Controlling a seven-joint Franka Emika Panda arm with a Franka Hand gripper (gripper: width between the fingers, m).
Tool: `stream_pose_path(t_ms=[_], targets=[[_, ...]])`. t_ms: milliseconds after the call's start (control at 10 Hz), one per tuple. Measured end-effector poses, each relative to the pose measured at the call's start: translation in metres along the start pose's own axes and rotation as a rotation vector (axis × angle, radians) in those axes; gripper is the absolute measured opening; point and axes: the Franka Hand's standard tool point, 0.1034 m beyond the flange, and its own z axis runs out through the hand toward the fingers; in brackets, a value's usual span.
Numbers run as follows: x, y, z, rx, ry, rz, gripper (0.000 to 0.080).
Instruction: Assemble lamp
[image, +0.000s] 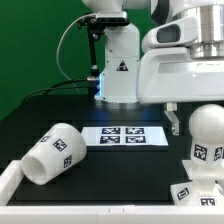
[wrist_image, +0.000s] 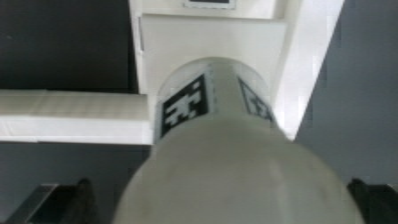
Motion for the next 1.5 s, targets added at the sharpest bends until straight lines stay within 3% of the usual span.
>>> stream_pose_path(t_ms=[100, 300, 600, 1000, 1100, 1500], targets=[[0.004, 0.004, -0.005, -0.001, -0.012, 0.008, 0.0698], [0.004, 0.009, -0.011, -0.003, -0.167, 0.024, 0.0699], [-0.005, 0.004, 0.002, -0.009, -0.330, 0.064, 0.0699], [0.003, 0.000, 0.005, -0.010, -0.320, 0.060, 0.0699], [0.003, 0.000, 0.005, -0.010, -0.320, 0.061, 0.0592], [0.003, 0.000, 0.005, -0.041, -0.318, 0.252, 0.0574]])
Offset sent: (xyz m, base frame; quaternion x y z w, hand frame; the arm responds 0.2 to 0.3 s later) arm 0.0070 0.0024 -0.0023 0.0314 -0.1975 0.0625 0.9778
